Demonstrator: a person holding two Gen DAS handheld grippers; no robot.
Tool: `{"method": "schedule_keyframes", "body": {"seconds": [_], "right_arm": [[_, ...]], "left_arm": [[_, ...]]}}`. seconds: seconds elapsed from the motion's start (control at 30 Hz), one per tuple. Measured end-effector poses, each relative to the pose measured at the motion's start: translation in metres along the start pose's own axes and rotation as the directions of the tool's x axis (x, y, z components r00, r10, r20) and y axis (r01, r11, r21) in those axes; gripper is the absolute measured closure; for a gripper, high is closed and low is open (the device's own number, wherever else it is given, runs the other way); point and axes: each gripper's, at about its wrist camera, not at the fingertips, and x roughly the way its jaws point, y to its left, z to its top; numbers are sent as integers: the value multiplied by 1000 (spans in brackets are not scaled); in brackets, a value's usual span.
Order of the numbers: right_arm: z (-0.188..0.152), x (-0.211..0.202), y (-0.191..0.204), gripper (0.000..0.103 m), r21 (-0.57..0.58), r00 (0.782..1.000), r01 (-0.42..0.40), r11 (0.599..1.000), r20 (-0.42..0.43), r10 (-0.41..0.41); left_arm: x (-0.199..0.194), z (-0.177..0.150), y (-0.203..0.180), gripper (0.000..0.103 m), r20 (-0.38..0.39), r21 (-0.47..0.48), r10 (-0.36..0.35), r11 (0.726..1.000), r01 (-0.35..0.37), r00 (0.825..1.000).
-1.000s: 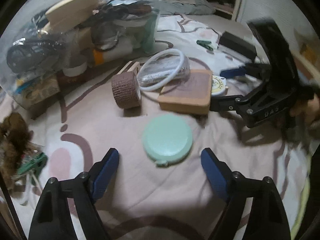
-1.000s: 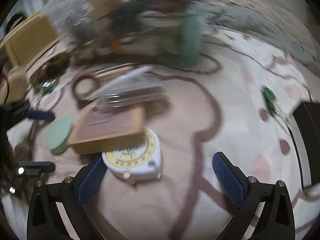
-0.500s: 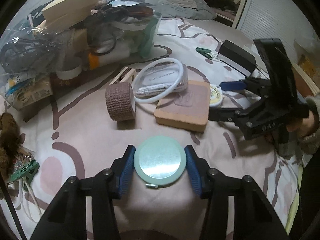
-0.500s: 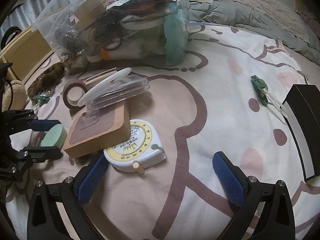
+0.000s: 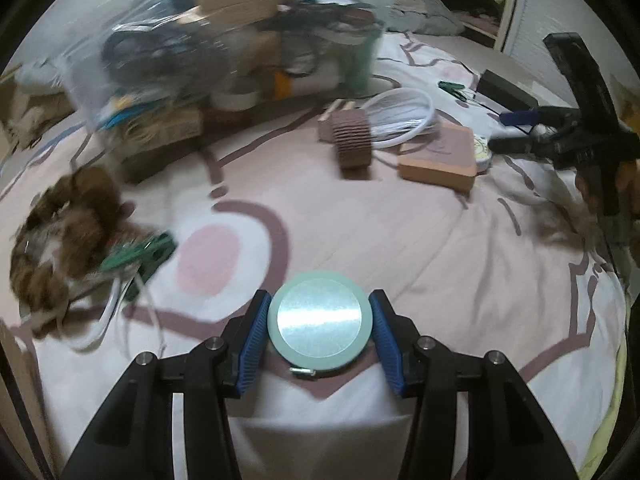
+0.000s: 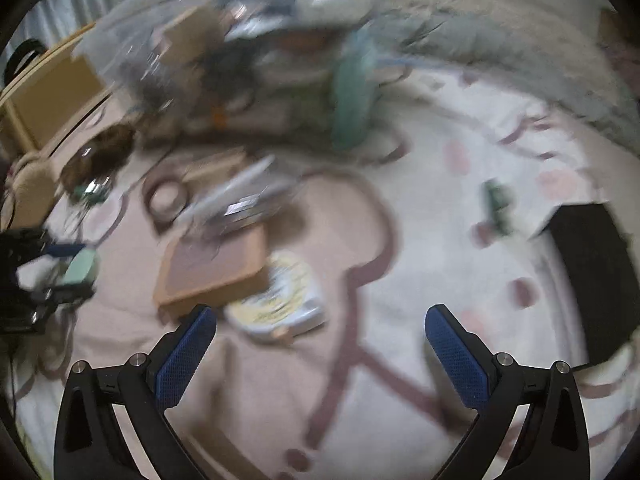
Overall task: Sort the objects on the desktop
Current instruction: 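Grasp the mint-green compact with the left tool while the right tool grasps the tape measure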
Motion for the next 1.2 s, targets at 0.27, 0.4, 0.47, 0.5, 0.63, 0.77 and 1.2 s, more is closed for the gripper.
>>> {"method": "schedule_keyframes", "body": {"seconds": [0.27, 0.4, 0.47, 0.5, 0.63, 0.77, 1.2], "right_arm": [[28, 28, -18, 0, 71, 993, 118, 991, -14, -117], [33, 41, -3, 0, 10, 995, 104, 995, -16, -103], [32, 42, 10, 0, -54, 997, 71, 996, -18, -72], [29, 43, 17, 0, -86, 998, 55, 995, -21, -57], [17, 47, 32, 0, -156, 995, 98, 983, -20, -102], [14, 48, 20, 0, -78, 998, 39, 996, -52, -43], [-6, 35, -14, 0, 74, 998, 55, 996, -26, -53]], "left_arm": [[1, -8, 7, 53, 33, -23, -36, 999, 37, 999], [0, -9, 9, 53, 39, -33, -52, 998, 53, 998], [1, -9, 10, 53, 42, -35, -57, 998, 59, 997], [2, -9, 10, 53, 41, -36, -59, 998, 60, 997], [2, -10, 11, 53, 42, -37, -59, 997, 61, 997], [2, -10, 10, 53, 42, -37, -59, 997, 60, 997], [2, -12, 10, 53, 41, -37, -56, 998, 58, 998]]}}
